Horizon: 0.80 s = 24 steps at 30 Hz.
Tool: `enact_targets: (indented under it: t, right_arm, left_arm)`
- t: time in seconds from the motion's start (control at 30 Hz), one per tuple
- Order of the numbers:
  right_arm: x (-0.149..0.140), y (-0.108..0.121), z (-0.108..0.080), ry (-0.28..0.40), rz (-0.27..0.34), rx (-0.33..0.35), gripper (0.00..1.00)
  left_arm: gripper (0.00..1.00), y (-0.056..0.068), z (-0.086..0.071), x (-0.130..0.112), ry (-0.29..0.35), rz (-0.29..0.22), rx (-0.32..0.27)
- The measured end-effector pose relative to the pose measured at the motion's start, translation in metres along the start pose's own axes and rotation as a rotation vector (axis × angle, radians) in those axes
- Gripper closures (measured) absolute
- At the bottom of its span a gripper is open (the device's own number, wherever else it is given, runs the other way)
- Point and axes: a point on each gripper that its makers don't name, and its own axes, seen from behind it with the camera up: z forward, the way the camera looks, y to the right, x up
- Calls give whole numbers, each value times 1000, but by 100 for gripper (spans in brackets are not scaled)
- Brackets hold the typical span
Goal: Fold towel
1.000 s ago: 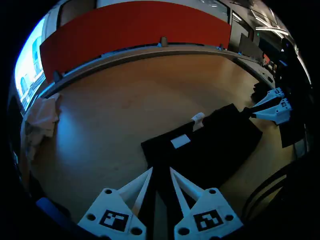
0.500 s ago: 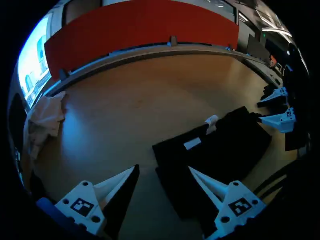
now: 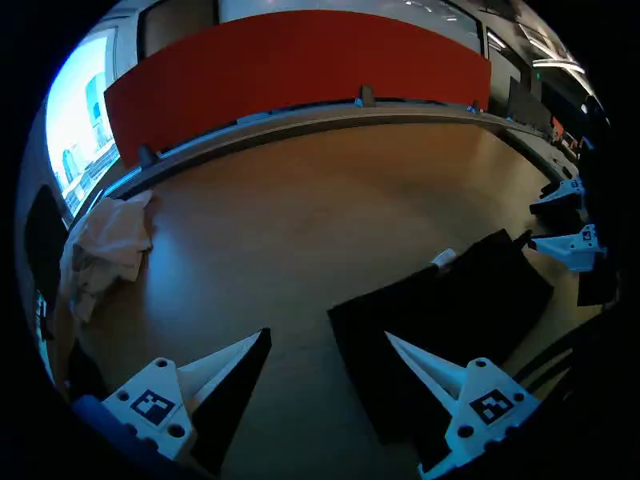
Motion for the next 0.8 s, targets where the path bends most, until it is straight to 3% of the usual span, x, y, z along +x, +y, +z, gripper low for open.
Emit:
enact_targets:
  t: [0.47,0.8]
  right_arm:
    - [-4,-9,-14,3,-10,25,4]
    - [-17,-21,-36,7,-7,38,4]
  left_arm:
    - [6,4,-10,-7,0,-6,-12]
    - [6,11,-32,-24,-4,-32,-20]
